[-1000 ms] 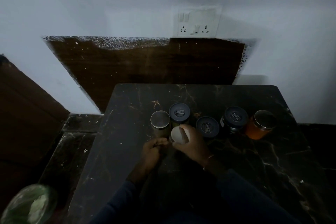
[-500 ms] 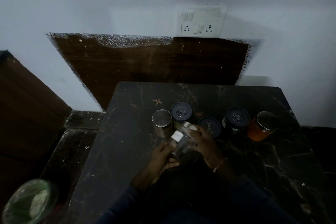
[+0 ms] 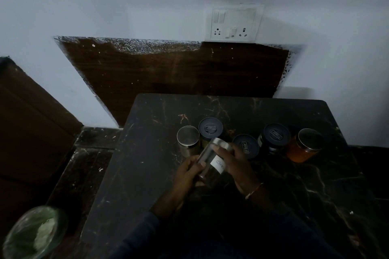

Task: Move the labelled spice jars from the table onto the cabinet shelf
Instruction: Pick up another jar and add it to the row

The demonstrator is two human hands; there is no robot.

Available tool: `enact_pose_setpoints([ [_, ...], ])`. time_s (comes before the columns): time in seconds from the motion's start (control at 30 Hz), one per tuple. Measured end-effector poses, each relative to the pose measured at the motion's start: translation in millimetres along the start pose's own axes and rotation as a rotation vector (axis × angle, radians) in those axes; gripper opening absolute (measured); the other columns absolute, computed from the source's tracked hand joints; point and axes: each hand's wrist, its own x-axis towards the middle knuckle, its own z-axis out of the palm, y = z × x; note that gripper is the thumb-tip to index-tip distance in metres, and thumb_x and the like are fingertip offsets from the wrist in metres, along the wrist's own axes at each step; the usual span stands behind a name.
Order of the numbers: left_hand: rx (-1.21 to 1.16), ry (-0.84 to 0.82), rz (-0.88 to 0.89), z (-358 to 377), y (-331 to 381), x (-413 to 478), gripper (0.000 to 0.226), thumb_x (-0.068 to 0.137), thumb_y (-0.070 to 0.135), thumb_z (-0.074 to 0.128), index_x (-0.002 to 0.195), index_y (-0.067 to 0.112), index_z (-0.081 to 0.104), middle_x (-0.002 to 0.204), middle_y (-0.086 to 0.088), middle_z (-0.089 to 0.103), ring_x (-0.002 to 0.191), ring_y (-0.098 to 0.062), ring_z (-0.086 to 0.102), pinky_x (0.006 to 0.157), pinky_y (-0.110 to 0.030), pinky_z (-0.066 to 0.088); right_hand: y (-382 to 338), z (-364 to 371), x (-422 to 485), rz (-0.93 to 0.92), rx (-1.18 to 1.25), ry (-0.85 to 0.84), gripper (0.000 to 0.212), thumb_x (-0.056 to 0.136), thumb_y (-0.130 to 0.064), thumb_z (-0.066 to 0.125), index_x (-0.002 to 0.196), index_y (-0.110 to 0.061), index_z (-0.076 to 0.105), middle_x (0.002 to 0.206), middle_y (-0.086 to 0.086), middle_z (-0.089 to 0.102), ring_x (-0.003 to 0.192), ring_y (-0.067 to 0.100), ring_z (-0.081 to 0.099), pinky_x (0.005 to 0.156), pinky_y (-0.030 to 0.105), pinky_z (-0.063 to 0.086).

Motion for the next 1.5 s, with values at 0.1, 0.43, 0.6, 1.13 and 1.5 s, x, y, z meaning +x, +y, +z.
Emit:
enact_pose_setpoints([
  [0.1, -0.088, 0.007, -0.021, -1.8, 4.7, -0.2, 0.026, 0.095, 0.022, 0.052, 0.117, 0.009, 0.059, 0.111, -0.020, 0.066, 0.093, -0.030, 0.068, 0.063, -0.034, 0.056, -9.2, 1.9, -2.5, -0.010, 0.011, -0.057, 0.026, 0.091, -0.032, 0.061, 0.113, -0.018, 0.063, 0.110, 0.012, 0.070, 0.101, 0.030, 0.067, 0.087, 0.049, 0.054],
  [0.43, -0.004, 0.022, 0.048, -6.2, 29.9, 2.4, 0.033, 0.093, 0.029, 0.047, 0.112, 0.007, 0.063, 0.109, -0.017, 0.067, 0.088, -0.026, 0.068, 0.069, -0.035, 0.058, -48.1, 12.8, 0.8, -0.146, -0.262, -0.067, 0.030, 0.082, -0.040, 0.072, 0.097, -0.015, 0.066, 0.089, 0.002, 0.072, 0.077, 0.005, 0.070, 0.066, 0.025, 0.059],
  [0.6, 0.240, -0.033, 0.325, -9.4, 106.6, 15.8, 0.025, 0.095, 0.025, 0.053, 0.111, 0.012, 0.068, 0.107, -0.011, 0.072, 0.100, -0.034, 0.067, 0.083, -0.042, 0.055, -133.2, 27.2, 8.9, -0.379, -0.386, -0.074, 0.048, 0.077, -0.043, 0.075, 0.120, -0.025, 0.061, 0.110, -0.003, 0.069, 0.095, 0.010, 0.069, 0.080, 0.035, 0.061],
  [1.13, 0.370, -0.057, 1.360, 74.3, 533.2, -57.3, 0.036, 0.095, 0.022, 0.058, 0.129, 0.010, 0.059, 0.116, -0.009, 0.070, 0.106, -0.025, 0.067, 0.091, -0.039, 0.056, -556.4, 114.9, -80.7, -1.497, -0.563, 0.136, 0.042, 0.079, -0.046, 0.072, 0.112, -0.022, 0.063, 0.104, -0.010, 0.067, 0.097, 0.005, 0.062, 0.078, 0.018, 0.047],
  [1.5, 1.252, 0.514, 1.247, 84.5, 622.5, 12.5, 0.036, 0.089, 0.030, 0.056, 0.056, 0.016, 0.056, 0.060, 0.003, 0.059, 0.063, -0.015, 0.055, 0.058, -0.025, 0.037, -635.1, 128.7, 22.6, -1.302, -0.746, 0.192, 0.030, 0.084, -0.035, 0.071, 0.102, -0.016, 0.056, 0.099, 0.001, 0.064, 0.089, 0.014, 0.060, 0.060, 0.016, 0.040],
])
